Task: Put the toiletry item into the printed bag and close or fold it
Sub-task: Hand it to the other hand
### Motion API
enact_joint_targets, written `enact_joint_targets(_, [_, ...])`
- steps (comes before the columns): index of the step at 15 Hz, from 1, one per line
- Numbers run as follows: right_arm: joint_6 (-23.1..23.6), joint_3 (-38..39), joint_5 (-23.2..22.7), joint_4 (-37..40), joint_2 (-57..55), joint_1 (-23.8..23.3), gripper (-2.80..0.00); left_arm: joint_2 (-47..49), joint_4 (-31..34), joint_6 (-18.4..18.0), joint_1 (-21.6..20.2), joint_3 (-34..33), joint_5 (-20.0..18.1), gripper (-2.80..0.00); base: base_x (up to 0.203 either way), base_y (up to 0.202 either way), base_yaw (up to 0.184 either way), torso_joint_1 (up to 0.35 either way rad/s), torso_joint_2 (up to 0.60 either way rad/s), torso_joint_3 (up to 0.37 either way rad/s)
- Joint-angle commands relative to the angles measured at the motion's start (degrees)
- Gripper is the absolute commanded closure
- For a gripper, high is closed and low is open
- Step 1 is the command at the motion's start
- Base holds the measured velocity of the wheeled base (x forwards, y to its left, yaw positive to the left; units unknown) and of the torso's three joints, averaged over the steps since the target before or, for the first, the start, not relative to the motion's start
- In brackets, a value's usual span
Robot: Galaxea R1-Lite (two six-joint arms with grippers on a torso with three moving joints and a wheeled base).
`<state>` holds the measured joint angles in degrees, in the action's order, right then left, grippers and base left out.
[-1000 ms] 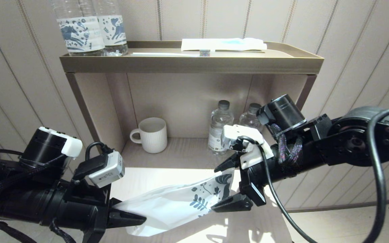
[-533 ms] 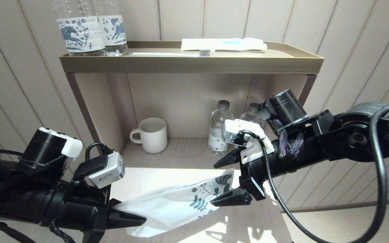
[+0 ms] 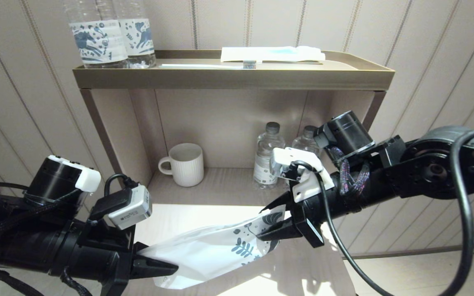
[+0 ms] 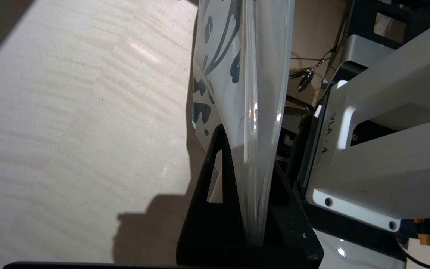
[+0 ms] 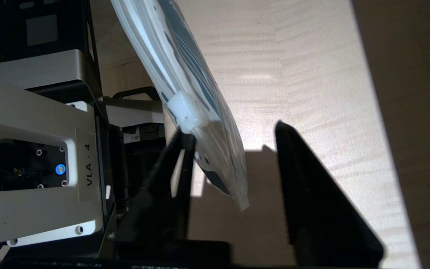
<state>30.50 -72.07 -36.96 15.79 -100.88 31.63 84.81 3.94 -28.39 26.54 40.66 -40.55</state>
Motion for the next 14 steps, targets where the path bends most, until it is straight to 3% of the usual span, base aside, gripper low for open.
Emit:
enact_joint_targets(1, [0.17,-0.17,-0.22,0.12,-0.02,0.09,0.00,0.00,0.11,-0.17,0.00,-0.05,-0.24,0.00,0.000,0.000,0.000,0.000,0.00,0.000])
enact_joint_targets(9, [0.20,0.37,-0.22,0.03,0.14,0.27,0.00,0.71,0.02,-0.17,0.00,0.21,-1.11,0.00,0.000,0.000,0.000,0.000,0.00,0.000])
enact_joint_targets(10, [0.17,0.35,-0.22,0.03,0.15,0.27,0.00,0.71,0.02,-0.17,0.00,0.13,-1.11,-2.80,0.000,0.000,0.000,0.000,0.00,0.000])
enact_joint_targets(14, [0.17,0.25,-0.30,0.03,0.17,0.27,0.00,-0.54,-0.09,0.18,0.00,1.13,-1.38,-2.80,0.000,0.000,0.000,0.000,0.00,0.000])
